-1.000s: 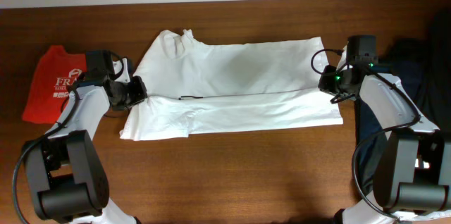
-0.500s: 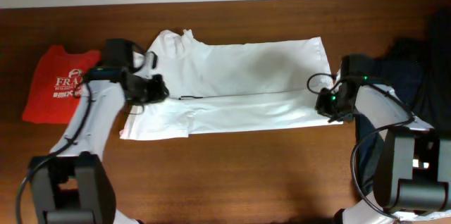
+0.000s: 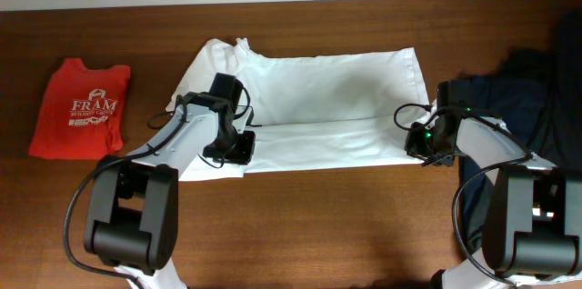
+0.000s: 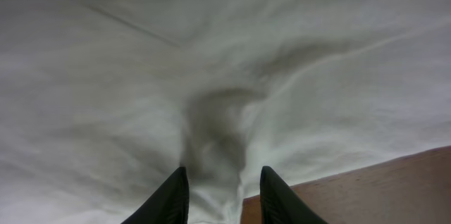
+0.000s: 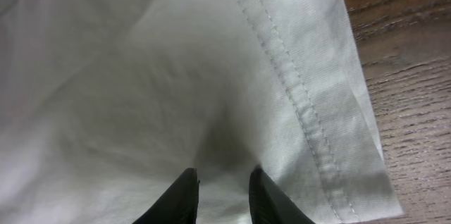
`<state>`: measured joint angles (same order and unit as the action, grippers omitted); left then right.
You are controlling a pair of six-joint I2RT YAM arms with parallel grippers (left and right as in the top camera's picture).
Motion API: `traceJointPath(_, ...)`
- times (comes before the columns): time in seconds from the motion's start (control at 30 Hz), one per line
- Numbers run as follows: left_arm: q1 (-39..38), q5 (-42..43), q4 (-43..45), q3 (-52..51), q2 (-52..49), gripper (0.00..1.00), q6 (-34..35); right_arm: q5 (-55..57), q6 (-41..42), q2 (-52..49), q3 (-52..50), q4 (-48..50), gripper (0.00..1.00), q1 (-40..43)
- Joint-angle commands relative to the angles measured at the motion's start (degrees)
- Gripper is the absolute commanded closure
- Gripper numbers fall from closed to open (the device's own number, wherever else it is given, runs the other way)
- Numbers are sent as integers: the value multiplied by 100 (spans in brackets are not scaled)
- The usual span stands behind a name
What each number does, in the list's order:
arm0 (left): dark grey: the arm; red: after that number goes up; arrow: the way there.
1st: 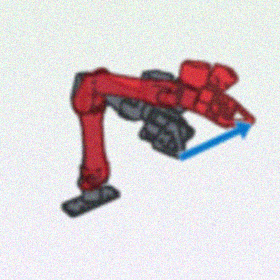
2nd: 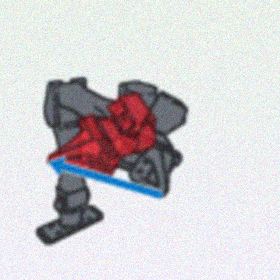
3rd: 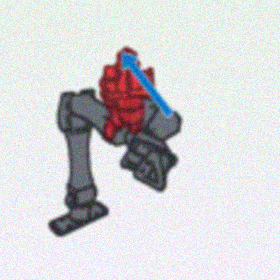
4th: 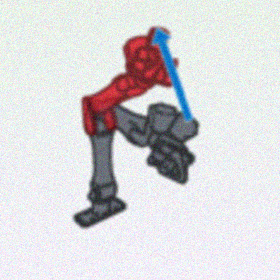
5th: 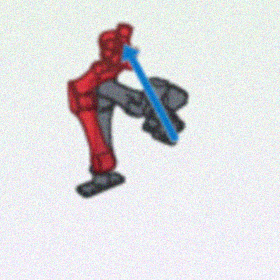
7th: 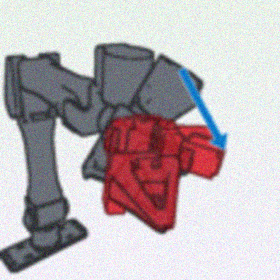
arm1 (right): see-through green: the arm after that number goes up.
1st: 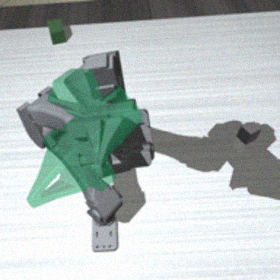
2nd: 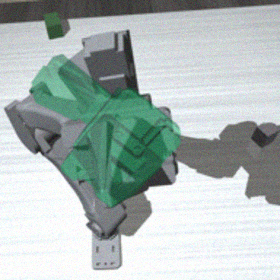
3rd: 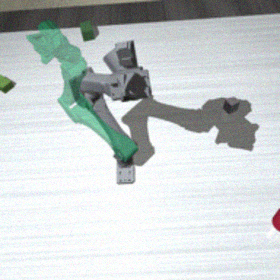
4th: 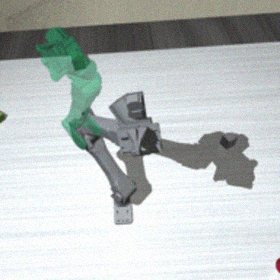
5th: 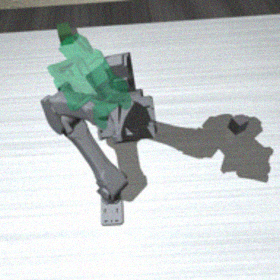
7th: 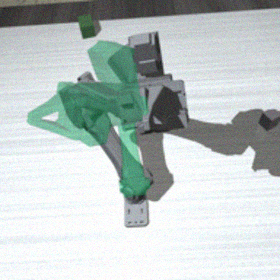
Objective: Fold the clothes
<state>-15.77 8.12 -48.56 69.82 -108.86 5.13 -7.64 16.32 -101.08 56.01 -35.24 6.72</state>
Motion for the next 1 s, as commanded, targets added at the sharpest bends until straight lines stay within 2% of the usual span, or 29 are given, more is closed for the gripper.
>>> traceJointPath(0.0, -101, -199, 4, -44, -55, 79, -92, 76, 7, 9, -144, -26, 72, 44)
traceJointPath(0.03, -101, -205, 9, -44, -55, 93, -92, 76, 7, 9, -144, -26, 72, 44)
traceJointPath(0.07, -101, -306, 35, -44, -55, 99, -90, 76, 7, 9, -144, -28, 72, 44)
traceJointPath(0.23, -79, -1318, 205, 212, -52, 99, 105, 76, 7, 9, -144, -28, 72, 44)
traceJointPath(0.43, 17, -1314, 647, 1421, -52, 99, 103, 76, 7, 11, -144, -28, 71, 44)
traceJointPath(0.47, 17, -1314, 745, 1486, -52, 98, 103, 76, 7, 11, -144, -31, 72, 44)
traceJointPath(0.53, 17, -1287, 787, 1497, -55, 83, 103, 76, 7, 9, -144, -31, 71, 44)
traceJointPath(0.57, 17, -1237, 697, 1497, -55, 83, 101, 76, 7, 9, -144, -28, 72, 44)
traceJointPath(0.67, 17, -1311, 417, 1497, -55, 56, -52, 76, 7, 9, -144, -28, 72, 44)
traceJointPath(0.73, 39, -1698, 140, 1523, -42, 57, -48, 79, 4, 11, -144, -46, 71, 44)
traceJointPath(0.8, 142, -1821, -352, 1652, -24, 61, 94, 79, 4, 9, -144, -50, 72, 44)
traceJointPath(0.87, 422, -1823, -1078, 1816, 46, 61, 684, 79, 4, 9, -144, -48, 72, 44)
traceJointPath(0.97, 866, -1685, -1670, 1823, 162, 61, 1311, 79, 4, 9, -144, -46, 71, 44)
